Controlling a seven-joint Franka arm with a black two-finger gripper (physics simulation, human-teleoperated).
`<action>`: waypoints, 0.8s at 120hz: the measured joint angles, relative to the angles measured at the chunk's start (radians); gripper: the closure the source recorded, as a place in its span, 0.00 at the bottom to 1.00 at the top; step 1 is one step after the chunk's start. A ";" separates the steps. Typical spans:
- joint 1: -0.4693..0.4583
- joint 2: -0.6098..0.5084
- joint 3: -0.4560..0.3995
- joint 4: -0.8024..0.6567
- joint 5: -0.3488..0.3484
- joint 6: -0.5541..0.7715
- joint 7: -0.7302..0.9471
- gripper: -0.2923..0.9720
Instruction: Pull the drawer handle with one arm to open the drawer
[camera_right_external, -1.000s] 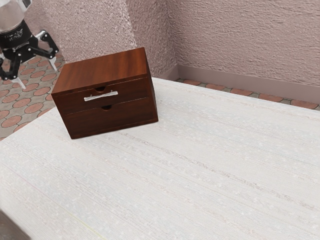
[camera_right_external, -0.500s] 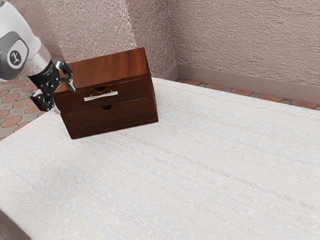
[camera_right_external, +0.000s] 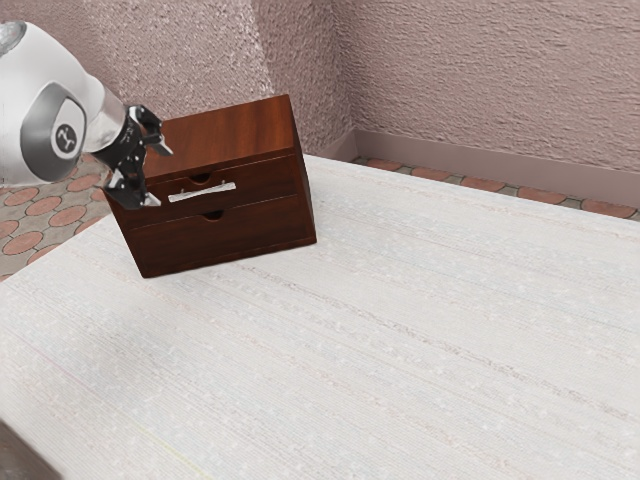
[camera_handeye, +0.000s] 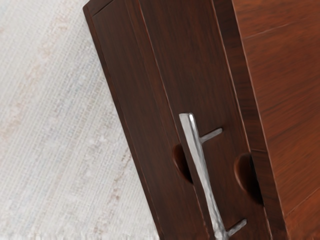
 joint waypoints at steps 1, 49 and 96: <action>-0.006 0.000 0.001 -0.001 0.000 0.001 -0.002 0.25; 0.018 0.010 0.009 -0.099 -0.001 0.089 -0.077 0.25; -0.012 0.015 0.007 -0.139 -0.002 0.154 -0.115 0.25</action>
